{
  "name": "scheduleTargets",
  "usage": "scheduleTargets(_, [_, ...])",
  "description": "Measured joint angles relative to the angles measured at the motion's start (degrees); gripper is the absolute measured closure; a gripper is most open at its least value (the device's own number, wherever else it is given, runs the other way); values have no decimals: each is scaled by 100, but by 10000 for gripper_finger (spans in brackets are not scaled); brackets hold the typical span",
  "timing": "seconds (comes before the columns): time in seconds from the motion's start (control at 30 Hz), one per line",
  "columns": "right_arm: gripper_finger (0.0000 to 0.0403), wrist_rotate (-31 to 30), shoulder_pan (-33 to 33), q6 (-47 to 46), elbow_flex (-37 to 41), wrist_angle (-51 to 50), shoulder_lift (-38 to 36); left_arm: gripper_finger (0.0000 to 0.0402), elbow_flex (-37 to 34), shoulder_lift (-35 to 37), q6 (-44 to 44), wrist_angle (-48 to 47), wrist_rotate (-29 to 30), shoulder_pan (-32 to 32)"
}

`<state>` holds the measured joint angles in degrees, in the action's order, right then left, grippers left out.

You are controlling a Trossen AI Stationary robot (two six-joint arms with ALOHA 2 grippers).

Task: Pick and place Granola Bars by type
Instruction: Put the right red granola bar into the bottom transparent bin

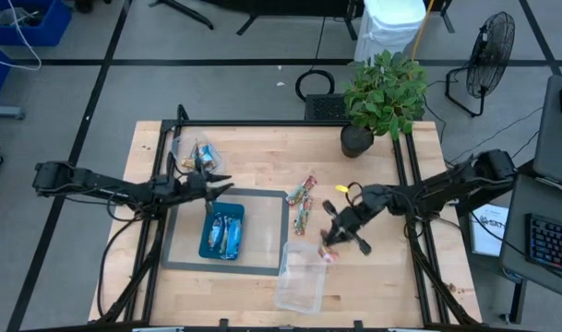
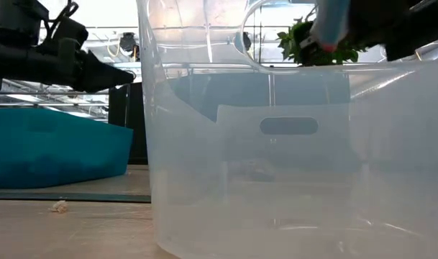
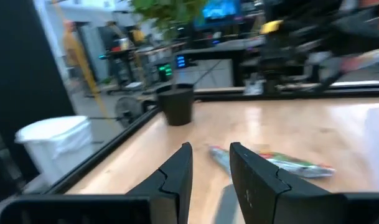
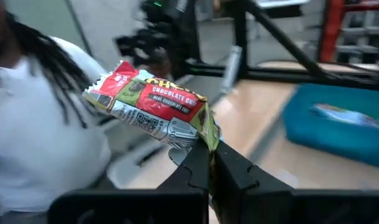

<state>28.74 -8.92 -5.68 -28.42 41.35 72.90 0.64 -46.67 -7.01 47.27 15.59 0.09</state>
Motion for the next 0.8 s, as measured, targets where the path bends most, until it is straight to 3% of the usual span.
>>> scheduleTargets(0.13, [403, -471, -461, -114, -70, -135, 20, 289, 0, -20, 174, 9, 399, 132])
scheduleTargets(0.3, [403, -1223, -895, -18, -775, -1159, 357, 289, 0, -20, 325, 13, 398, 198])
scheduleTargets(0.5, [403, -1221, -1181, 65, -1779, -2331, 1308, 289, 0, -20, 445, -38, 351, 198])
scheduleTargets(0.8, [403, -1222, -1414, -434, -2445, -1954, 2604, 289, 0, -20, 732, -46, -102, 198])
